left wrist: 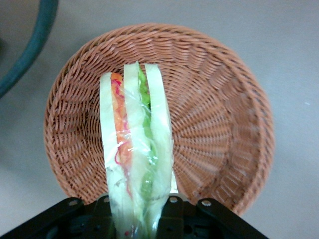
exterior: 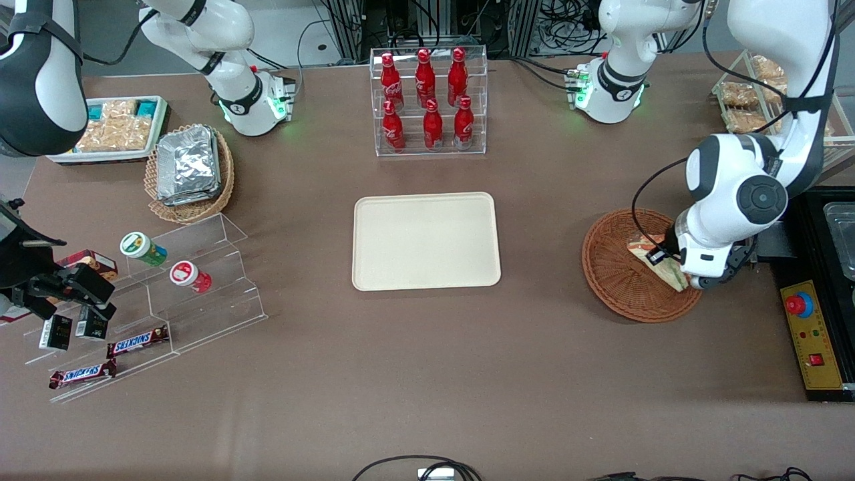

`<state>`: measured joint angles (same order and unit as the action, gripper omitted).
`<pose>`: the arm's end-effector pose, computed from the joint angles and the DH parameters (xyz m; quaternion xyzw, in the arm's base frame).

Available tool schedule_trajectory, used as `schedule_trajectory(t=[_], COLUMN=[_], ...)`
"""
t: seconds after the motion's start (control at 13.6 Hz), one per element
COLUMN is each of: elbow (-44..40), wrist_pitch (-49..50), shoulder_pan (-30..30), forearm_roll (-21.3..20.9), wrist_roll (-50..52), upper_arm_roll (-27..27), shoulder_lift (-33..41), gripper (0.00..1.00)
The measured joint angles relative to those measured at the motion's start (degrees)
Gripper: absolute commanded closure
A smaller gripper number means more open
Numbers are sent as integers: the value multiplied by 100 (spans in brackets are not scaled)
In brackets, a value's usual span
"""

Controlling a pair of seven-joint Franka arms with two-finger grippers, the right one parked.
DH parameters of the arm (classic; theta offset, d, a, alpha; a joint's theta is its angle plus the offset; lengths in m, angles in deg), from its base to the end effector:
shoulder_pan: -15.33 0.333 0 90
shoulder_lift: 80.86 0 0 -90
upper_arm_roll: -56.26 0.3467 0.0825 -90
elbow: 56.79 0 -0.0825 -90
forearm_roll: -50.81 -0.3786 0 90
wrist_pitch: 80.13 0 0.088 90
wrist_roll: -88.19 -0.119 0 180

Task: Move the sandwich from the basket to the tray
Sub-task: 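Lift the sandwich and carry it over the cream tray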

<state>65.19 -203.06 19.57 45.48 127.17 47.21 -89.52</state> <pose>0.5447 -0.0396 0.3507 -0.9613 -0.2665 0.0517 0.0482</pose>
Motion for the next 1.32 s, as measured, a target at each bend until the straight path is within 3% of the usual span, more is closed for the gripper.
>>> schedule_trajectory(t=[0.29, 1.1, 1.32], elbow=[-594, -913, -938], wrist_pitch=[563, 399, 193], shoulder_pan=[-681, -2886, -3397], forearm_roll=[-22, -24, -311], wrist_roll=[1, 182, 270], upper_arm_roll=[-61, -102, -99], shoulder_lift=[55, -130, -411], gripper=[100, 100, 100])
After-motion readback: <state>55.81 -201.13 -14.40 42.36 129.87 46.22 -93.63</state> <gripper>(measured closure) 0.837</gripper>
